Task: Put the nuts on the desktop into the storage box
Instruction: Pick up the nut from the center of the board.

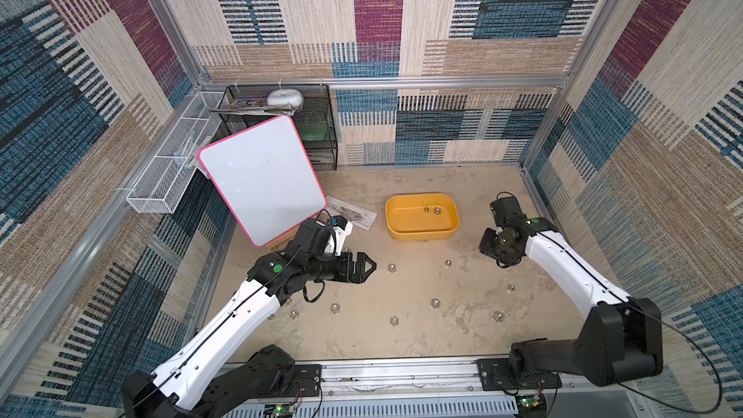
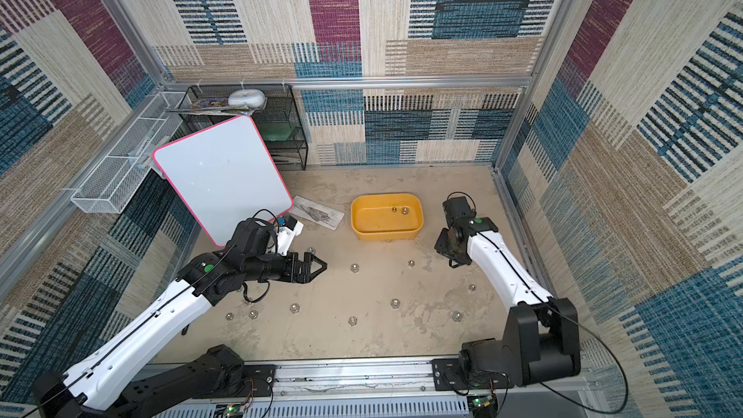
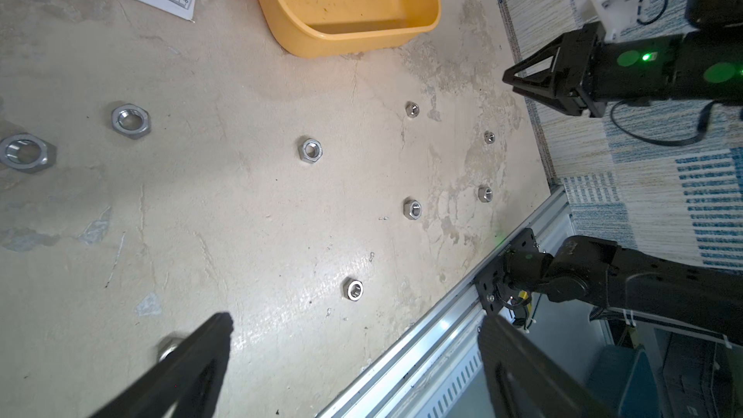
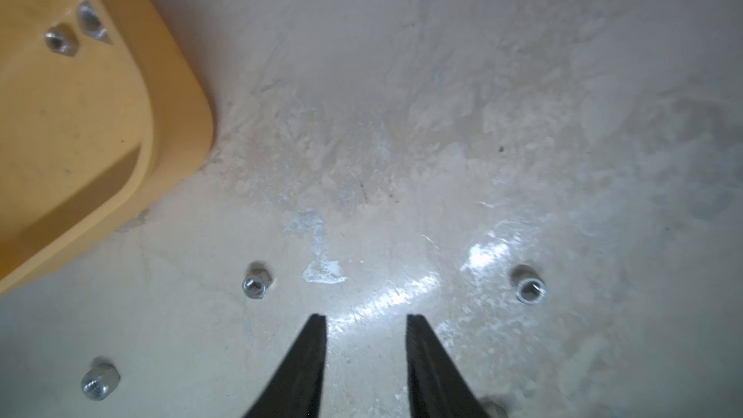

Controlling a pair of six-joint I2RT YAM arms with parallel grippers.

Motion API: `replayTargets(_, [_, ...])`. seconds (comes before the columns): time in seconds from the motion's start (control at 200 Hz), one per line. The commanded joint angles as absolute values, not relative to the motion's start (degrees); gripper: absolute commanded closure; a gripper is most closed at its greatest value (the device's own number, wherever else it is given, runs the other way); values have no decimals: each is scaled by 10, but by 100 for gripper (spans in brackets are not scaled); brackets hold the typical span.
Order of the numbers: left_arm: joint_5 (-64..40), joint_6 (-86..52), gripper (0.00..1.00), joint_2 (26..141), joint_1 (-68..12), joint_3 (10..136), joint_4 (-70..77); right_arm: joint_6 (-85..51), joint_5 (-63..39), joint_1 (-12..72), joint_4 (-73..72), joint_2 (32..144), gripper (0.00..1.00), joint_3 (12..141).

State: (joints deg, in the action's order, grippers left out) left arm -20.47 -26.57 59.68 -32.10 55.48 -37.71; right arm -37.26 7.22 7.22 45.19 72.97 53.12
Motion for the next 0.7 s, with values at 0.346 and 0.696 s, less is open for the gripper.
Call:
replayTargets(0.346, [-212,-253,0,630,-360,568,-343,-422,79,1,466,669,59,420])
replayTargets(0.696, [-208,-247,0,633,-362,567,-341,-437,81,-43,424,701,59,407])
